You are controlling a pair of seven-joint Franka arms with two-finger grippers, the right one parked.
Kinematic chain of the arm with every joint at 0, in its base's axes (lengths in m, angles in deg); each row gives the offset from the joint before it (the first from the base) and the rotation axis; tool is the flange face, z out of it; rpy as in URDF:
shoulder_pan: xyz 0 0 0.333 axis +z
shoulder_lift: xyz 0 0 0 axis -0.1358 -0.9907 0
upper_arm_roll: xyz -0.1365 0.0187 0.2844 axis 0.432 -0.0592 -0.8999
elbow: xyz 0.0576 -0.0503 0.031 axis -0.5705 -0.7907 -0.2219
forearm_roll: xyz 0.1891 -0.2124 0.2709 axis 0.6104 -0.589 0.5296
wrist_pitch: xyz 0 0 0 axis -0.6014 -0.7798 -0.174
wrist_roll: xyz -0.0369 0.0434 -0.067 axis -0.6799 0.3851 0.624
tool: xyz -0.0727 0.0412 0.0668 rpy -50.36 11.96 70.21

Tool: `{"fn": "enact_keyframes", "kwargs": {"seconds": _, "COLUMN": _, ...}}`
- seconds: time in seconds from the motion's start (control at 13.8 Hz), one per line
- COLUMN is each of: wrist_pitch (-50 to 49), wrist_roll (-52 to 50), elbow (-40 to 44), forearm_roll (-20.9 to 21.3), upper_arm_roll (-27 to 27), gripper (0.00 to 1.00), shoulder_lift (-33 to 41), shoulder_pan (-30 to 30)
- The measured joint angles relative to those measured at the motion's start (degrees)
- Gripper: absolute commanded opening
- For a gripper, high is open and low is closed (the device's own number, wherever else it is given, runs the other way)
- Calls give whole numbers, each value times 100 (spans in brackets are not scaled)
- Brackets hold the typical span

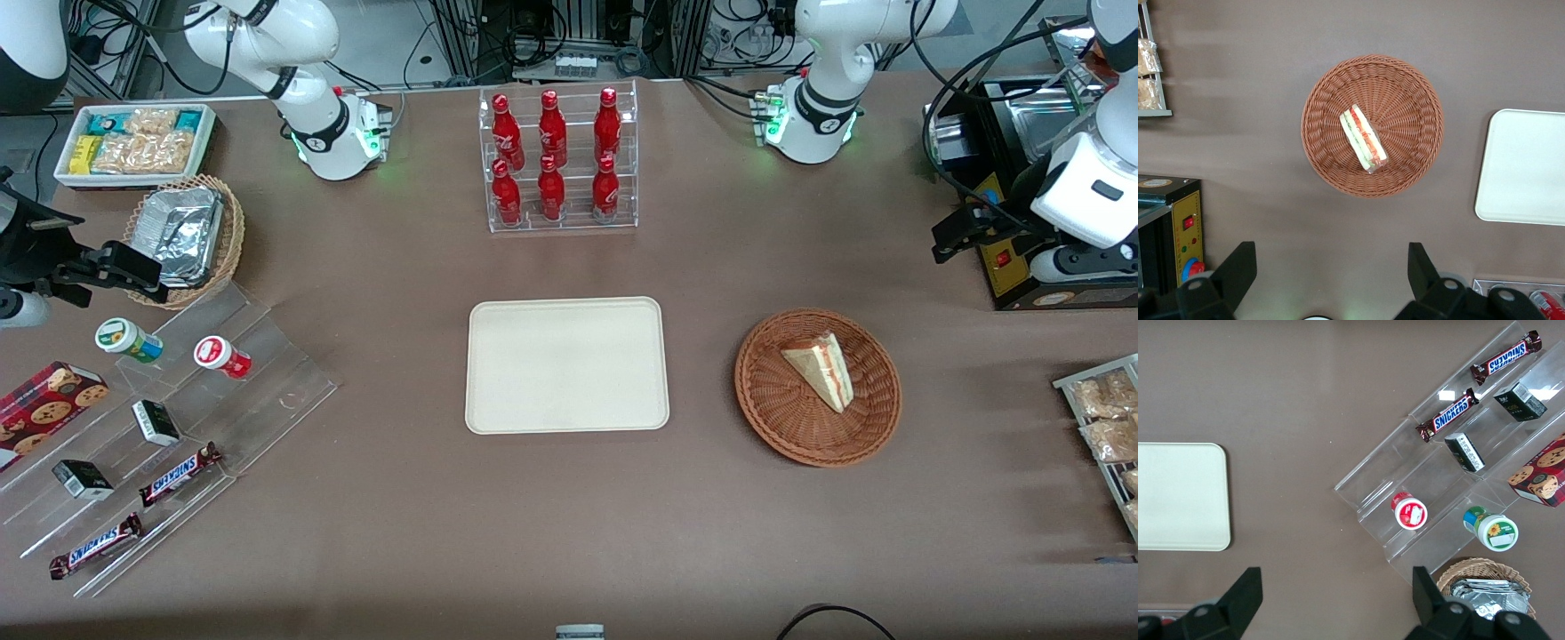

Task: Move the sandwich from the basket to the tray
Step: 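Move the left gripper from rest toward the wicker basket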

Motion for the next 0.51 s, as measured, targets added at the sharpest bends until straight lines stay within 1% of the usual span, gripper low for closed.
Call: {"fn": "enact_keyframes", "kwargs": {"seconds": 0.51, "wrist_pitch": -5, "wrist_roll": 1, "elbow": -159, "forearm_roll": 0, "upper_arm_roll": 0, "gripper": 100, "shoulder_lift": -34, "shoulder_pan": 0}}
